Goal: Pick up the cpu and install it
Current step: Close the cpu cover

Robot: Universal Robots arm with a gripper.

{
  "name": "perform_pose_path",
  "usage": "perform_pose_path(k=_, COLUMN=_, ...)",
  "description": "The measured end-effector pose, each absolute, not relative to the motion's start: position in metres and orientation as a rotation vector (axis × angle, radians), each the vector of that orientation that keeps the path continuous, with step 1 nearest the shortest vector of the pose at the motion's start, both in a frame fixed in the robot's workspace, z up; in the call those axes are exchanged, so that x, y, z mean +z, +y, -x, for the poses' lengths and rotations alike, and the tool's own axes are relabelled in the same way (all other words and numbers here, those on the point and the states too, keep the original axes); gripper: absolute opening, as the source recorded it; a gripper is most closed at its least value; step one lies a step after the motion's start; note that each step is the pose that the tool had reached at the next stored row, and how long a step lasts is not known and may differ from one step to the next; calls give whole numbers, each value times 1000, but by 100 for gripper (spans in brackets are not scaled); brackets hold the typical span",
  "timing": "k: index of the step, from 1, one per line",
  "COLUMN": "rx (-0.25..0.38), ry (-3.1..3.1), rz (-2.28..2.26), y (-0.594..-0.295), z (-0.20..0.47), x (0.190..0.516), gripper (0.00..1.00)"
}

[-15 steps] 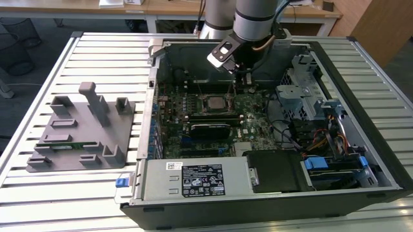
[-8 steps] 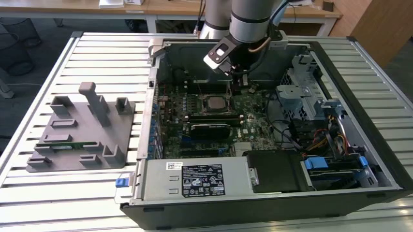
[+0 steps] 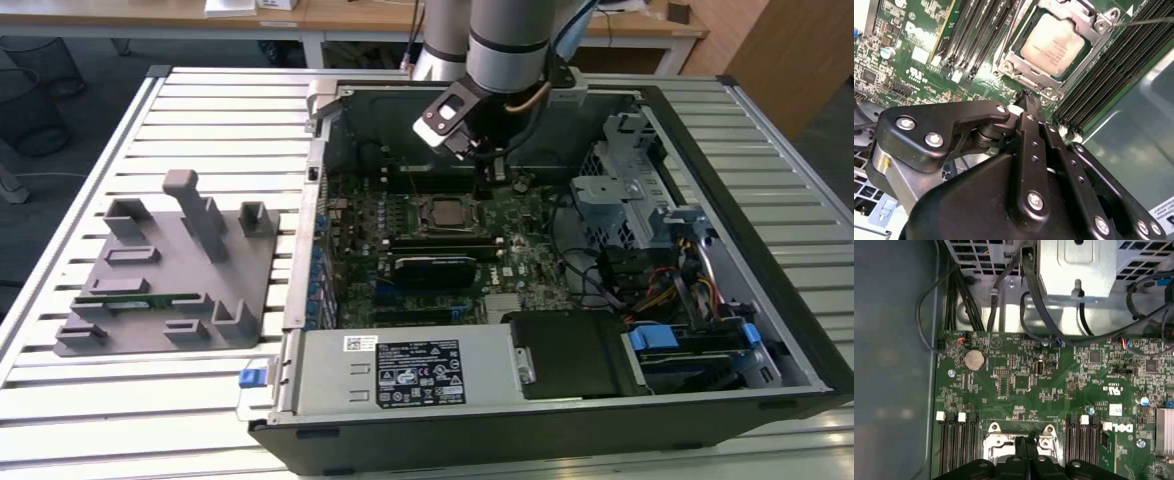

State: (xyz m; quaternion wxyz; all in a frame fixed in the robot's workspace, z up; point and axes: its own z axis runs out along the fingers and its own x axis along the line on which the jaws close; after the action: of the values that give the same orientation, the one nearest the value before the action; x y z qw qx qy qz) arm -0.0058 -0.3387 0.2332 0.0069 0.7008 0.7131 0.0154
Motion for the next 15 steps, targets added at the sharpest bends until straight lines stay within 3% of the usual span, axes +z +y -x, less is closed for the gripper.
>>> perform_pose_path(k=15, rx=49, ry=2230, rz=-2191, y=-339, z=58, x=218, gripper=11)
